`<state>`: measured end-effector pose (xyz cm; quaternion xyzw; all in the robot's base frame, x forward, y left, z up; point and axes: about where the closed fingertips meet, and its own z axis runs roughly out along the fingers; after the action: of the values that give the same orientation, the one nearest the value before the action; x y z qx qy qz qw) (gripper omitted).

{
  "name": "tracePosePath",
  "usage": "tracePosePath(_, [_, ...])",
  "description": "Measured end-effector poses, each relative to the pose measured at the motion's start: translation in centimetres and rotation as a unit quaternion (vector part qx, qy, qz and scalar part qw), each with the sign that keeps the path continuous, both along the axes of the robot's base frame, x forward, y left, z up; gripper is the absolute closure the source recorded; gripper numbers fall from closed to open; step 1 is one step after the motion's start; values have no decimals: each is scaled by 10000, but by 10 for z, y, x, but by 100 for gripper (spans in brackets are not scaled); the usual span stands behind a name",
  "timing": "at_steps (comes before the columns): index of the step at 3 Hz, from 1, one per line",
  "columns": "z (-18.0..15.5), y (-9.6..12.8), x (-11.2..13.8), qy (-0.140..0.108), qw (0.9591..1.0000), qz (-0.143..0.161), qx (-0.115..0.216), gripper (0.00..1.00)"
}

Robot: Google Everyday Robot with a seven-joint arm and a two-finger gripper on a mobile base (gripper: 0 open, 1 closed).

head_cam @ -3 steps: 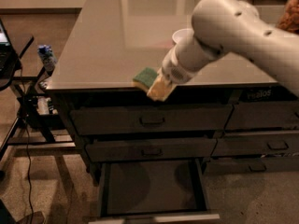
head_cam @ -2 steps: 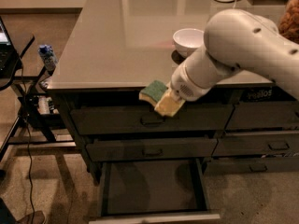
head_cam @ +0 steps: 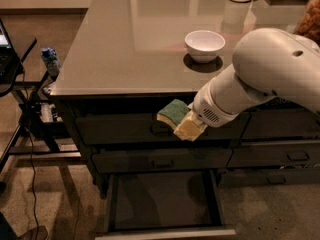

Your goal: Place sponge into bottom drawer

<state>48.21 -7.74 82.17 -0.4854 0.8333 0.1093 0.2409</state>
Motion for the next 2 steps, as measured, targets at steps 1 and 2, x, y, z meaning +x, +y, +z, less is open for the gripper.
tracePosePath(1, [-10,1,-5,93,9999,-3,102,100])
tracePosePath(2, [-61,14,-24,566,9979,-66,302,100])
